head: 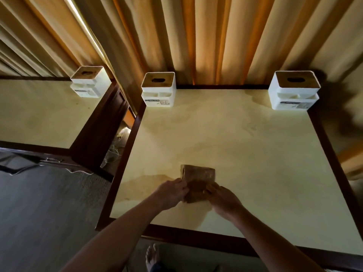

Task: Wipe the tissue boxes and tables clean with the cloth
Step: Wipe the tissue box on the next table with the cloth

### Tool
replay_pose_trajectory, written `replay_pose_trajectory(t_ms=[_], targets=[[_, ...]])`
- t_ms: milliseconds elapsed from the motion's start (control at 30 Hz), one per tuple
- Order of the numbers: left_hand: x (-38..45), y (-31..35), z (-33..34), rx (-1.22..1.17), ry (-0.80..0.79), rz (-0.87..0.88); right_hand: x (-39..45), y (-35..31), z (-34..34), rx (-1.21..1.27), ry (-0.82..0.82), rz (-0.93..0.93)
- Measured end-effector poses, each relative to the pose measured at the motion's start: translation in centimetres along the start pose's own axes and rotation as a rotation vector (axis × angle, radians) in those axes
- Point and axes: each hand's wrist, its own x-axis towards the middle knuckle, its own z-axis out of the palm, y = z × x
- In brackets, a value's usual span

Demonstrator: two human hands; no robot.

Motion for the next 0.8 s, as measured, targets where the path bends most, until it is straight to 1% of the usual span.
replay_pose_trajectory(t_ms=[33,67,133,167,200,267,300,367,400,467,500,567,633,733,800], targets=[[-0.1,-0.2,-0.1,0.025,0.02,0.042,0.3,0.0,0.2,0.069,-0.039,0.038],[-0.2,-0.5,-0.2,0.062,0.051,0.089,0.7,0.2,0.6,0.006,-0.017,0.027],[-0.4,-1.1,0.5,0.137,0.098,0.176,1.1,0.0,0.9,0.01,-0.018,0.058],[-0.3,-1.4,0.9,0.159,0.114,0.188,1.1,-0.6,0.0,0.076,-0.003,0.105],[-0.2,-1.5,1.2,0.18,0.131,0.185,1.1,-1.0,-0.3,0.133,0.047,0.131],[0.0,-1.6,1.8,0.185,0.168,0.157,1.5,-2.6,-2.0,0.012,0.003,0.075],[0.0,-1.8,2.2,0.159,0.18,0.141,1.6,-3.4,-2.6,-0.017,-0.052,0.107],[-0.3,-3.1,2.8,0.056,0.238,0.12,2.2,-4.4,-3.0,-0.038,-0.035,0.138],[-0.7,-3.9,2.6,-0.035,0.251,0.089,2.6,-5.1,-3.4,-0.058,-0.002,0.143],[-2.2,-5.9,1.6,-0.237,0.247,-0.01,3.9,-6.6,-4.5,-0.096,0.051,0.169],[-3.2,-7.2,1.1,-0.284,0.216,-0.05,4.9,-7.7,-5.7,-0.076,0.055,0.176],[-5.4,-10.2,0.1,-0.282,0.237,-0.082,7.1,-10.2,-7.7,0.019,0.04,0.182],[-8.0,-13.6,-0.6,-0.299,0.279,-0.096,9.7,-12.6,-9.0,0.036,0.041,0.159],[-11.9,-18.8,-0.5,-0.253,0.331,-0.104,13.9,-16.4,-10.9,0.107,0.079,0.117],[-14.5,-22.0,-0.5,-0.253,0.341,-0.146,16.9,-18.9,-11.8,0.144,0.106,0.091]])
